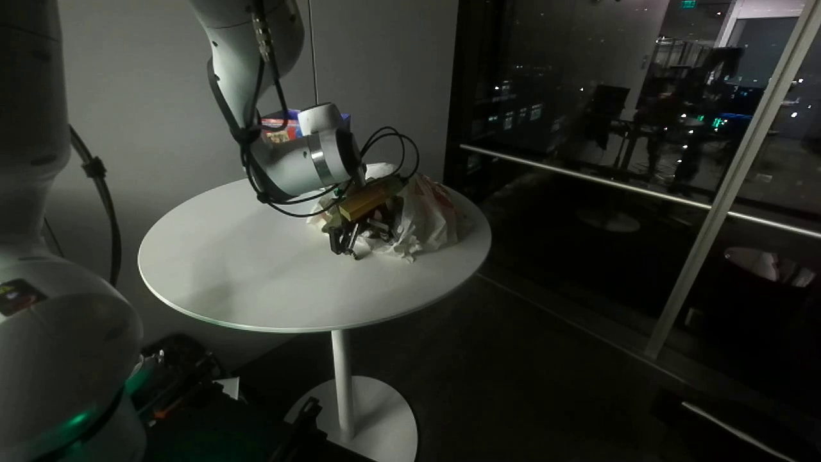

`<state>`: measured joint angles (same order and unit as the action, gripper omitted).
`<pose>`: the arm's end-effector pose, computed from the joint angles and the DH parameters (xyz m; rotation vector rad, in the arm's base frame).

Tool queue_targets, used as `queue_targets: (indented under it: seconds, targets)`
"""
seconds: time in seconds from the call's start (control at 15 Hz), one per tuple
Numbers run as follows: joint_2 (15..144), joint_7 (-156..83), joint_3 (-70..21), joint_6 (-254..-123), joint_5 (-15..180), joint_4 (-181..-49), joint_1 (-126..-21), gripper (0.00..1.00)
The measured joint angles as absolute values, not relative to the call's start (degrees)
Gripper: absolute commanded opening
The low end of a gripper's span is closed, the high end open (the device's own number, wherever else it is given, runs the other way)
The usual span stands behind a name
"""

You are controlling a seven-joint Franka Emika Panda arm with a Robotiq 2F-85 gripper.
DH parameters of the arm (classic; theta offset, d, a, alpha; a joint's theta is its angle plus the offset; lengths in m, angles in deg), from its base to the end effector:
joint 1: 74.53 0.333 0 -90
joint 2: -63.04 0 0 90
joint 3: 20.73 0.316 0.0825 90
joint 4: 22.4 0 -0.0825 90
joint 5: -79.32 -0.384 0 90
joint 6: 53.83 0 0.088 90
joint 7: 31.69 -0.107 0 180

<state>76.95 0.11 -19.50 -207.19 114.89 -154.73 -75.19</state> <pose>0.5337 0.0233 0.2482 2.3968 1.4789 0.0482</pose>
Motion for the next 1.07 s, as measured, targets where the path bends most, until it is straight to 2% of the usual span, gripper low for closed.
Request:
queue_targets:
  seconds: [0.47, 0.6, 0.8, 1.07]
  targets:
    - [77.2, 4.8, -19.4, -207.4, 114.9, -154.4, -75.2, 0.2]
    - [77.2, 5.7, -19.4, -207.7, 114.9, -154.1, -75.2, 0.09]
    - [77.1, 6.2, -19.5, -208.4, 114.9, -153.8, -75.3, 0.03]
    - [76.8, 6.2, -19.5, -208.9, 114.9, -154.0, -75.3, 0.07]
